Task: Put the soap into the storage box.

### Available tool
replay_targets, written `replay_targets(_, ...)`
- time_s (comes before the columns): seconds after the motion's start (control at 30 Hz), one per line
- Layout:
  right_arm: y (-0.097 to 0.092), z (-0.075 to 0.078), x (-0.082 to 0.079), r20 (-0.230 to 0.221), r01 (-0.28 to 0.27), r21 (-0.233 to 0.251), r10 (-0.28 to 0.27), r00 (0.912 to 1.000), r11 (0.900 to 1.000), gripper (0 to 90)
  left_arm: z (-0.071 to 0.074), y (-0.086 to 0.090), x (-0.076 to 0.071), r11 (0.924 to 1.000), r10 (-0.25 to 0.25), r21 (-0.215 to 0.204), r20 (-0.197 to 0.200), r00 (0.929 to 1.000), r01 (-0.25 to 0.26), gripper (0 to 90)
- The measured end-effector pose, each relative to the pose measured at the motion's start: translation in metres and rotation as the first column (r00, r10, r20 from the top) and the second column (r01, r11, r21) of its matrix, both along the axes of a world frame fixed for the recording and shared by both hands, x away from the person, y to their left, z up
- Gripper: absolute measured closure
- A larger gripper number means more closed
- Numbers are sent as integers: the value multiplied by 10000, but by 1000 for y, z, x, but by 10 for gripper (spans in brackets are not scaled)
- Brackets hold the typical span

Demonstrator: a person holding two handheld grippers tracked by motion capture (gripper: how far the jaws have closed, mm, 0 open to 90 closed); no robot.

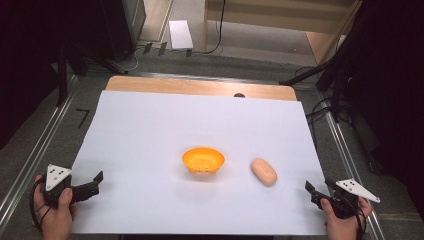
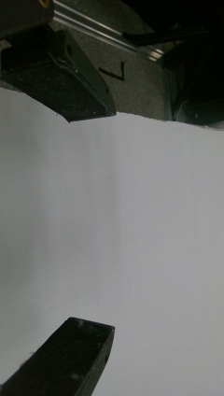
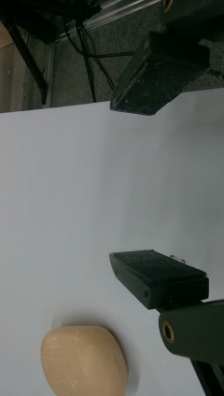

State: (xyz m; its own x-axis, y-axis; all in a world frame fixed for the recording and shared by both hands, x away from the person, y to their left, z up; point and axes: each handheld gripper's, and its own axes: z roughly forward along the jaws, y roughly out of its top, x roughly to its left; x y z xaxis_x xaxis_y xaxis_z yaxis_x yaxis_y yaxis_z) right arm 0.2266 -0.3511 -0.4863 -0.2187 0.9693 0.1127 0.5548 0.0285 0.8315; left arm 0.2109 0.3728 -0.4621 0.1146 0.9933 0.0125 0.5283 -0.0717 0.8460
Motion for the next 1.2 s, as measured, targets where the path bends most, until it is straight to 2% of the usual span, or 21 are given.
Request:
replay_targets(0.07, 0, 0, 0, 46, 37, -16, -37, 10000, 10000, 234, 0, 0, 0, 10000, 23, 7, 26, 10000, -23, 1)
replay_targets(0.2, -2, 3, 0, 155, 186, -250, -182, 9997, 9995, 330, 0, 0, 0, 10000, 34, 0, -26, 10000, -34, 1)
replay_targets(0.23, -2, 3, 0, 155, 186, -250, -182, 9997, 9995, 330, 0, 0, 0, 10000, 34, 0, -26, 10000, -34, 1)
replay_targets(0.27, -1, 5, 0, 225, 137, -560, -124, 9997, 9983, 324, 0, 0, 0, 10000, 32, -13, -12, 10000, -32, 1)
replay_targets(0.3, -1, 5, 0, 225, 137, -560, -124, 9997, 9983, 324, 0, 0, 0, 10000, 32, -13, -12, 10000, -32, 1)
replay_targets(0.33, 3, 9, 0, 483, 93, -1186, -35, 9988, 9929, 333, 0, 0, 0, 10000, 57, -14, -22, 10000, -57, 2)
replay_targets(0.4, 4, 11, -1, 620, 143, -1335, -61, 9981, 9909, 345, 0, 0, 0, 10000, 86, 14, -21, 10000, -86, 2)
replay_targets(0.43, 5, 13, 0, 713, 84, -1319, 10, 9975, 9912, 352, 0, 0, 1, 10000, 84, 46, -30, 10000, -84, 1)
replay_targets(0.47, 6, 15, 0, 892, -159, -1072, 255, 9957, 9941, 370, 0, -1, 1, 10000, 62, 57, -34, 10000, -62, 1)
replay_targets(0.5, 6, 15, 1, 880, -212, -1036, 303, 9957, 9944, 385, 0, -1, 1, 9999, 78, 81, -56, 10000, -78, 1)
replay_targets(0.6, 6, 17, 3, 384, -475, -1095, 520, 9979, 9928, 378, 0, 0, 1, 10000, 74, 57, -31, 10000, -74, 2)
replay_targets(0.63, 6, 17, 3, 384, -475, -1095, 520, 9979, 9928, 378, 0, 0, 1, 10000, 74, 57, -31, 10000, -74, 1)
replay_targets(0.7, 10, 20, 2, 179, -351, -1446, 381, 9991, 9889, 295, 0, -1, 1, 10000, 72, 53, -35, 10000, -72, 2)
replay_targets(0.73, 13, 22, 1, -23, -270, -1646, 270, 9996, 9860, 198, 0, -1, 1, 9999, 91, 73, -59, 9999, -91, 1)
replay_targets(0.83, 16, 22, 3, -400, -913, -1219, 870, 9954, 9883, 154, 0, -1, 1, 9999, 114, 82, -62, 9999, -114, 1)
replay_targets(0.97, 18, 23, 6, -721, -1273, -1148, 1196, 9902, 9852, 120, 0, -1, 1, 9999, 127, 75, -60, 9999, -127, 1)
replay_targets(1.0, 18, 25, 9, -919, -1477, -956, 1390, 9860, 9844, 89, 0, -1, 1, 9998, 139, 106, -78, 9999, -138, 1)
replay_targets(1.2, 19, 31, 18, -1287, -1586, -908, 1464, 9808, 9832, 63, 0, -1, 1, 9998, 164, 134, -107, 9998, -163, 1)
